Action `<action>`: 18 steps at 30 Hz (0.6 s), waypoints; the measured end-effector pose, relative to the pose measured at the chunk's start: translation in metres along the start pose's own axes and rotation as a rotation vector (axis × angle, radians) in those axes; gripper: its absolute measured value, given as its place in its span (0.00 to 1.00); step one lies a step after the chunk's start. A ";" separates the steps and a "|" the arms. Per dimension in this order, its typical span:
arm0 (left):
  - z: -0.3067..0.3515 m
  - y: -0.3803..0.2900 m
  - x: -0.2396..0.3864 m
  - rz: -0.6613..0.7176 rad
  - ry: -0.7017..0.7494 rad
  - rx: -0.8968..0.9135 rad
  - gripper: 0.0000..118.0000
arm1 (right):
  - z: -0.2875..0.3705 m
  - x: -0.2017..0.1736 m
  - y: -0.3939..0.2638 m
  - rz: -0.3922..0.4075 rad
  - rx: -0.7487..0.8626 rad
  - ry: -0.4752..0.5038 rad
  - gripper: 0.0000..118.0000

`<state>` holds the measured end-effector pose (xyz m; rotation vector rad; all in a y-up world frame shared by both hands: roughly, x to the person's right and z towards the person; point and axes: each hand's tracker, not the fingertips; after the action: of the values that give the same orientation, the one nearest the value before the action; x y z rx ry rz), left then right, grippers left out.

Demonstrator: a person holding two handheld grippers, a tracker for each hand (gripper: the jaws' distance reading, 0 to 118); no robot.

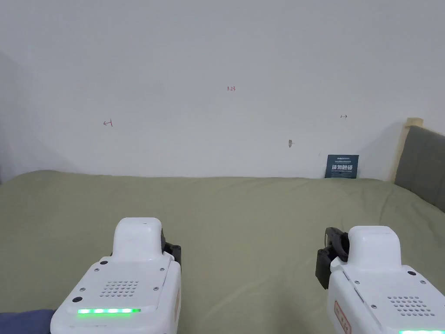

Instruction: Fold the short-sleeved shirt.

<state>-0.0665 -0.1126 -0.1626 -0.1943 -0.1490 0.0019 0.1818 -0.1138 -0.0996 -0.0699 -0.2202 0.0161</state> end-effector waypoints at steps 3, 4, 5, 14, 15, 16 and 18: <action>-0.001 0.002 0.002 -0.012 -0.007 0.005 0.00 | 0.000 -0.001 0.001 0.001 0.006 -0.005 0.03; -0.001 0.003 0.001 -0.007 -0.010 0.007 0.00 | 0.000 0.000 0.002 0.003 0.008 -0.002 0.04; -0.003 0.004 0.000 -0.004 -0.011 0.009 0.01 | -0.001 0.001 0.002 0.005 0.007 0.001 0.08; -0.016 0.012 -0.011 0.094 -0.041 0.027 1.00 | -0.017 0.011 0.005 -0.023 0.002 0.018 1.00; -0.013 0.015 -0.011 0.087 -0.020 0.022 1.00 | -0.020 0.013 0.007 -0.025 -0.009 0.020 1.00; -0.014 0.018 -0.011 0.076 -0.020 0.015 1.00 | -0.020 0.011 0.009 -0.023 -0.013 0.024 1.00; -0.014 0.021 -0.009 0.050 0.004 0.007 1.00 | -0.026 0.008 0.012 -0.022 -0.031 -0.005 1.00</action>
<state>-0.0729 -0.0946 -0.1811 -0.1906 -0.1405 0.0523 0.1951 -0.1038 -0.1240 -0.0984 -0.2263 -0.0094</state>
